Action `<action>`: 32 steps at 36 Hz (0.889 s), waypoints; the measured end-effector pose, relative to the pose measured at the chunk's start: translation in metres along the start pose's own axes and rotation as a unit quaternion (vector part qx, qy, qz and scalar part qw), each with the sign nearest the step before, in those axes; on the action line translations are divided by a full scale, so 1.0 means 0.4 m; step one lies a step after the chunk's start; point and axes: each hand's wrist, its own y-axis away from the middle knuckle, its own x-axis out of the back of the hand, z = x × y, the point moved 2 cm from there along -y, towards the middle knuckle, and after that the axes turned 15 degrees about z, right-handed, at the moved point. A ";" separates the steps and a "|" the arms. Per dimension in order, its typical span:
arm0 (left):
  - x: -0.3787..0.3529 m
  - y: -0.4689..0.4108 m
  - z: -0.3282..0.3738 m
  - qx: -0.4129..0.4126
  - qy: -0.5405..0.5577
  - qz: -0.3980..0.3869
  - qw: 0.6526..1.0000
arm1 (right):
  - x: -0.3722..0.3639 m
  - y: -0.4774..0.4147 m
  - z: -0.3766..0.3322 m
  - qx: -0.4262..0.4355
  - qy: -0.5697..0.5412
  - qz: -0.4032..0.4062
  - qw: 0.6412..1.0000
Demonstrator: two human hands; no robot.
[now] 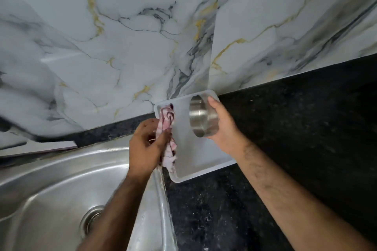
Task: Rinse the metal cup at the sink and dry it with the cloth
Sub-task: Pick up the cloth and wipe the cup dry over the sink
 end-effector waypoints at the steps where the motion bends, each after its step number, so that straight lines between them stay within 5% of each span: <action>1: 0.026 0.002 0.024 -0.050 -0.005 -0.009 0.999 | -0.043 0.010 0.015 0.002 0.017 -0.023 1.000; 5: 0.105 -0.009 0.064 -0.155 -0.036 -0.032 0.987 | -0.242 0.078 0.095 0.007 0.060 -0.148 0.987; 8: 0.193 -0.031 0.055 -0.153 -0.067 0.008 0.986 | -0.361 0.148 0.135 0.047 0.097 -0.133 0.985; 12: 0.336 -0.072 0.048 -0.266 -0.262 0.059 0.926 | -0.479 0.229 0.166 0.139 0.164 -0.162 0.963; 14: 0.380 -0.076 0.043 -0.190 -0.339 0.022 0.921 | -0.523 0.256 0.176 0.199 0.215 -0.182 0.939; 16: 0.411 -0.075 0.034 -0.016 -0.342 -0.058 0.938 | -0.553 0.269 0.186 0.240 0.248 -0.188 0.920; 18: 0.455 -0.073 0.012 0.073 -0.276 -0.145 0.947 | -0.579 0.280 0.208 0.255 0.263 -0.200 0.909; 21: 0.550 -0.068 0.012 0.007 -0.089 -0.196 0.977 | -0.616 0.302 0.239 0.242 0.248 -0.201 0.916; 25: 0.590 -0.051 0.010 0.061 0.188 -0.069 0.978 | -0.681 0.331 0.274 0.200 0.180 -0.194 0.944; 28: 0.623 -0.084 -0.006 -0.072 0.002 0.180 0.981 | -0.738 0.363 0.306 0.212 0.119 -0.210 0.947; 30: 0.647 -0.093 -0.004 -0.218 -0.202 0.183 0.937 | -0.769 0.377 0.296 0.231 0.135 -0.186 0.945; 32: 0.657 -0.090 0.002 -0.237 -0.285 0.099 0.923 | -0.786 0.381 0.272 0.267 0.180 -0.181 0.929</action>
